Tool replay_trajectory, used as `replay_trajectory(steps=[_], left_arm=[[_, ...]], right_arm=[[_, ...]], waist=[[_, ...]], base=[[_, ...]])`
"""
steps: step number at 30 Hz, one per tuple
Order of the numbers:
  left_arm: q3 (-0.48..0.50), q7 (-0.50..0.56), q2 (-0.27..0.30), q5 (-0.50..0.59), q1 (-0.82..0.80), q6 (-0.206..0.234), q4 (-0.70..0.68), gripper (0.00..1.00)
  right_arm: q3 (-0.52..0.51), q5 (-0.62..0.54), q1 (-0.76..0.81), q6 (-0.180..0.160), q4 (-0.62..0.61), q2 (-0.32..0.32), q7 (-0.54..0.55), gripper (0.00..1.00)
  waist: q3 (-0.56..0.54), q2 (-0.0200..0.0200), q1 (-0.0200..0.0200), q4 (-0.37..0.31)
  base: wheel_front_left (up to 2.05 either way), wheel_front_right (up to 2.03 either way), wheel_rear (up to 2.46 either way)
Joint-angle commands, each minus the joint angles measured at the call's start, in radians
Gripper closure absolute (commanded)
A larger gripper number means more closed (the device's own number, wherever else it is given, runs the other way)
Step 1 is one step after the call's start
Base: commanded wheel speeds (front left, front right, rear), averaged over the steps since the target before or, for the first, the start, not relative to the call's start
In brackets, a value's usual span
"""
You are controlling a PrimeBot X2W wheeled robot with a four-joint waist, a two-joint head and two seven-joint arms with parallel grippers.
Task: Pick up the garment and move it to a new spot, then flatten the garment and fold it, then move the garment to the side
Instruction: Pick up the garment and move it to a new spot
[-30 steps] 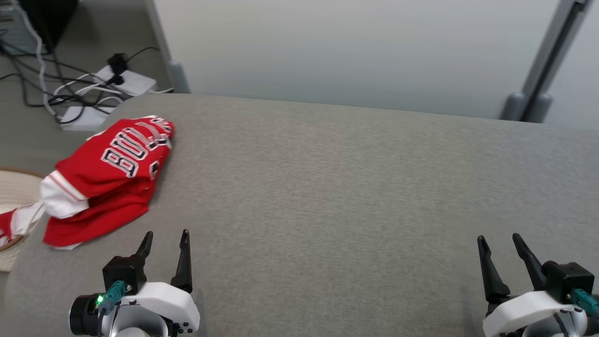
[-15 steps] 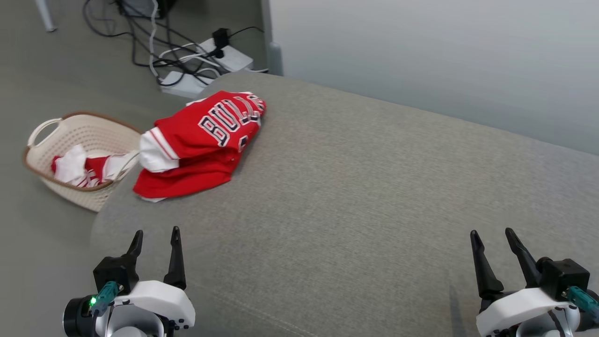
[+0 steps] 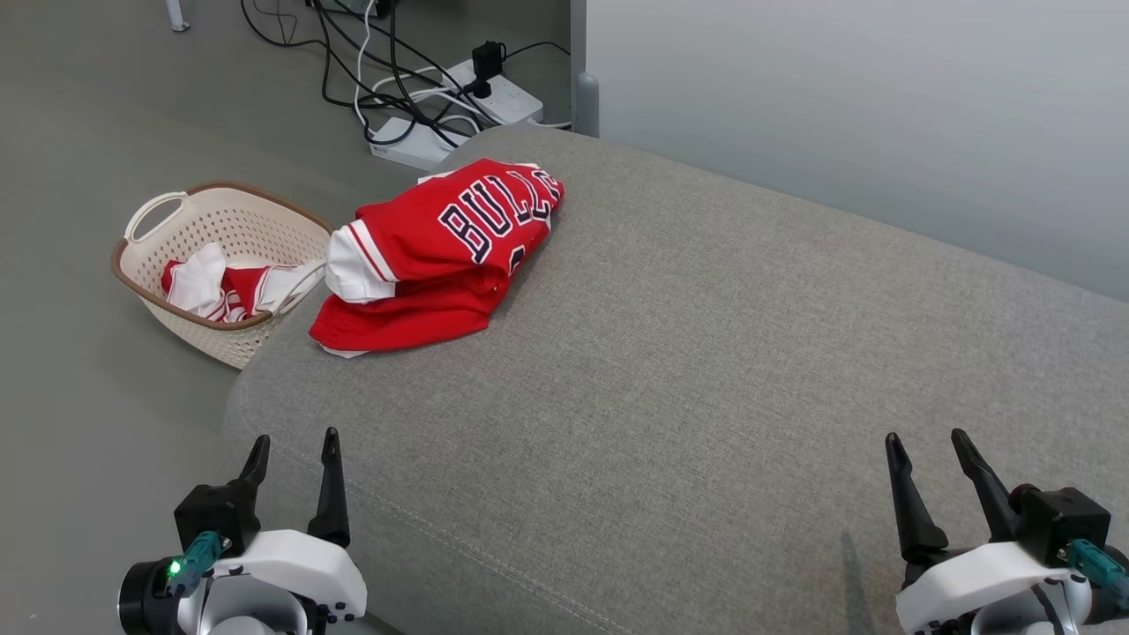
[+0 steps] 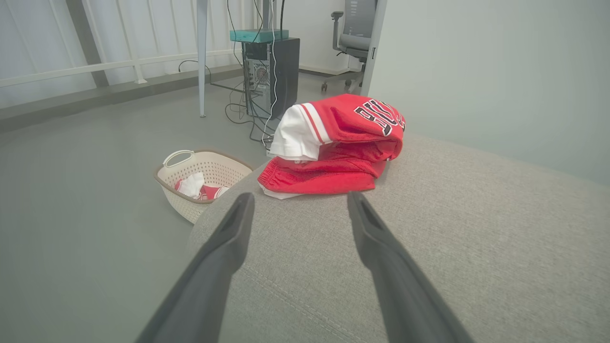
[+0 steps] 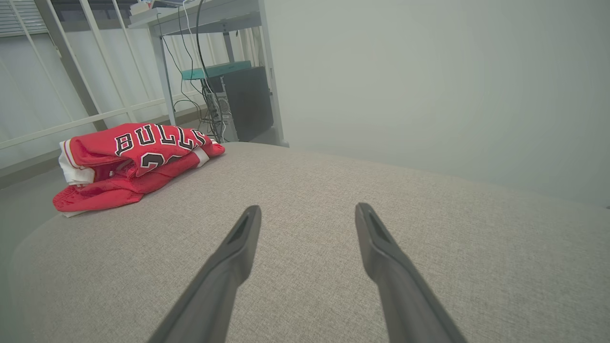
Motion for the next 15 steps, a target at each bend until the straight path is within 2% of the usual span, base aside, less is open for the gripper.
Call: replay_trajectory(steps=[1, 8, 15], left_arm=[[0.029, -0.012, 0.023, -0.012, -0.053, 0.006, -0.022, 0.00], [0.022, -0.007, 0.026, -0.018, -0.058, 0.006, -0.023, 0.00], [0.022, 0.031, 0.050, -0.046, -0.142, -0.037, -0.042, 0.00]], right_arm=[[0.022, -0.001, -0.032, 0.000, -0.026, -0.011, -0.014, 0.00], [0.022, 0.006, -0.031, 0.000, -0.027, -0.007, -0.014, 0.00], [0.027, 0.008, -0.047, 0.000, -0.045, -0.010, -0.014, 0.00]], waist=[[0.000, 0.0000, 0.0000, 0.001], [0.002, 0.0000, 0.0000, 0.004], [0.034, 0.0000, 0.0000, -0.015]], base=[[0.00, 0.00, 0.00], [0.00, 0.00, 0.00], [0.00, 0.00, 0.00]])
